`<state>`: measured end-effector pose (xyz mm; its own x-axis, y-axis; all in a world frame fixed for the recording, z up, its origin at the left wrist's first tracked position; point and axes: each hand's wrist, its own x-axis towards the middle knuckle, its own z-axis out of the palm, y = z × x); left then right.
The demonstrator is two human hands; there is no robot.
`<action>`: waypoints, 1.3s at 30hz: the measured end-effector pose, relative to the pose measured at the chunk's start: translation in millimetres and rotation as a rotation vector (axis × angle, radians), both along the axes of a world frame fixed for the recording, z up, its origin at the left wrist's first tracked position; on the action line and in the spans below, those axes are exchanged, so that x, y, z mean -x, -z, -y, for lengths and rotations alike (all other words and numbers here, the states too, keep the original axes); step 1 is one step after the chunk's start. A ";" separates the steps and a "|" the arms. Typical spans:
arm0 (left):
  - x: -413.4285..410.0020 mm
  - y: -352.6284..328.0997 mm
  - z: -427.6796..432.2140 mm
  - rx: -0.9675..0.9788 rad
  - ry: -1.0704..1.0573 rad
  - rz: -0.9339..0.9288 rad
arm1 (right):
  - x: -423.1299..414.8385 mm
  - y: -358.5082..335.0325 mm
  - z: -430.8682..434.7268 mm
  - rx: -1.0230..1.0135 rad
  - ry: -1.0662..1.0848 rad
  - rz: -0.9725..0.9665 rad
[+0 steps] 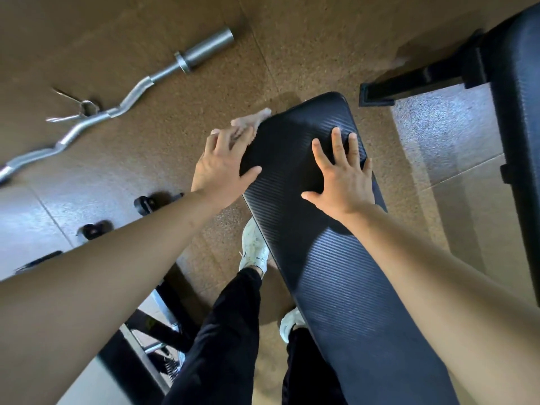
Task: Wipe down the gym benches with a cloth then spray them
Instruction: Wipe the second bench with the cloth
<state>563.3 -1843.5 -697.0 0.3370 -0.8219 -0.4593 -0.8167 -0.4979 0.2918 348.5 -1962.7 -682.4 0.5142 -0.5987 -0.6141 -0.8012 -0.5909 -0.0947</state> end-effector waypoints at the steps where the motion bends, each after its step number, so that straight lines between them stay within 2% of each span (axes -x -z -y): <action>1: 0.3 0.4 -8.1 0.030 -0.054 -0.032 | -0.2 -0.1 -0.1 -0.002 0.002 -0.002; 6: 18.5 3.8 -37.9 0.186 -0.315 -0.148 | 1.9 2.0 -1.1 0.012 0.030 0.030; 11: 67.6 -9.4 -52.8 0.157 -0.564 -0.295 | 9.8 7.1 -3.8 0.068 0.013 0.057; 17: 114.8 -22.2 -71.6 0.172 -0.998 -0.596 | 24.2 0.9 -39.6 0.078 0.083 0.188; 20: 125.6 -23.7 -88.2 0.164 -1.061 -0.753 | 47.8 -9.8 -76.1 0.041 0.095 0.212; 24: 141.9 -28.5 -109.1 0.071 -1.295 -0.964 | 99.6 -20.6 -126.1 -0.020 0.161 0.226; 30: 172.4 -30.4 -135.8 -0.082 -1.456 -1.163 | 186.2 -25.6 -185.3 -0.040 0.257 0.138; 39: 234.8 -36.2 -174.2 -0.212 -1.617 -1.245 | 269.1 -28.3 -253.7 0.036 0.408 0.026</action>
